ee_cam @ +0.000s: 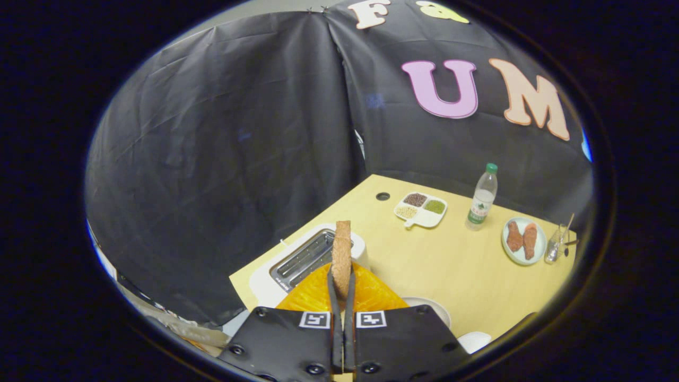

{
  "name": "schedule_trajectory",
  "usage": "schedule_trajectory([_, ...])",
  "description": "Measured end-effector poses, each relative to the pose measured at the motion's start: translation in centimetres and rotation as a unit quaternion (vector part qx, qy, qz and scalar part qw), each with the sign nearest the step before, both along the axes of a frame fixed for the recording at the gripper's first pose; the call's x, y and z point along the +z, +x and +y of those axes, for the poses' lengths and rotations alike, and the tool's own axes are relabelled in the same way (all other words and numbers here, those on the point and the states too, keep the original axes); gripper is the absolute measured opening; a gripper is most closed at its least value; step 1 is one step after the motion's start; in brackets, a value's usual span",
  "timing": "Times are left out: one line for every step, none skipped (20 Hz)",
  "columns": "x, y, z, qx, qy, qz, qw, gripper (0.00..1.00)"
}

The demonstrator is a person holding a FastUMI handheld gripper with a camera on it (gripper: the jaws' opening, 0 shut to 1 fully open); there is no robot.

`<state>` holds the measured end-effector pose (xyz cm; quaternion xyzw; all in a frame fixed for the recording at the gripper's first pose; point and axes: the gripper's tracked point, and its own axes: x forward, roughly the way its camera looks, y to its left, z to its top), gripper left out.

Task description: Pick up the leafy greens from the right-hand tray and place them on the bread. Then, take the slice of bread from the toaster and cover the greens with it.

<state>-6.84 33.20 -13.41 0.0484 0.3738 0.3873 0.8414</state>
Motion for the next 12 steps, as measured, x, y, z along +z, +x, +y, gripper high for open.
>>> schedule_trajectory([-0.2,0.0,-0.6,-0.005,0.003,0.004,1.000,0.04])
schedule_trajectory([-0.4,0.1,-1.1,-0.011,0.004,0.005,1.000,0.04])
schedule_trajectory([-0.8,0.2,-1.6,-0.018,0.007,0.007,1.000,0.04])
schedule_trajectory([-0.9,0.1,-2.0,-0.023,0.010,0.010,1.000,0.04])
schedule_trajectory([-1.2,0.2,-2.3,-0.029,0.015,0.012,0.999,0.04])
schedule_trajectory([-1.6,0.1,-2.6,-0.033,0.017,0.015,0.999,0.04])
schedule_trajectory([-1.9,0.0,-3.0,-0.037,0.016,0.015,0.999,0.04])
schedule_trajectory([-2.4,-0.2,-3.3,-0.037,0.014,0.021,0.999,0.04])
schedule_trajectory([-2.9,-0.6,-3.6,-0.038,0.015,0.028,0.999,0.04])
schedule_trajectory([-3.5,-0.8,-3.9,-0.041,0.013,0.034,0.998,0.04])
schedule_trajectory([-4.2,-0.9,-4.2,-0.045,0.010,0.041,0.998,0.04])
schedule_trajectory([-4.9,-0.9,-4.5,-0.052,0.009,0.048,0.997,0.04])
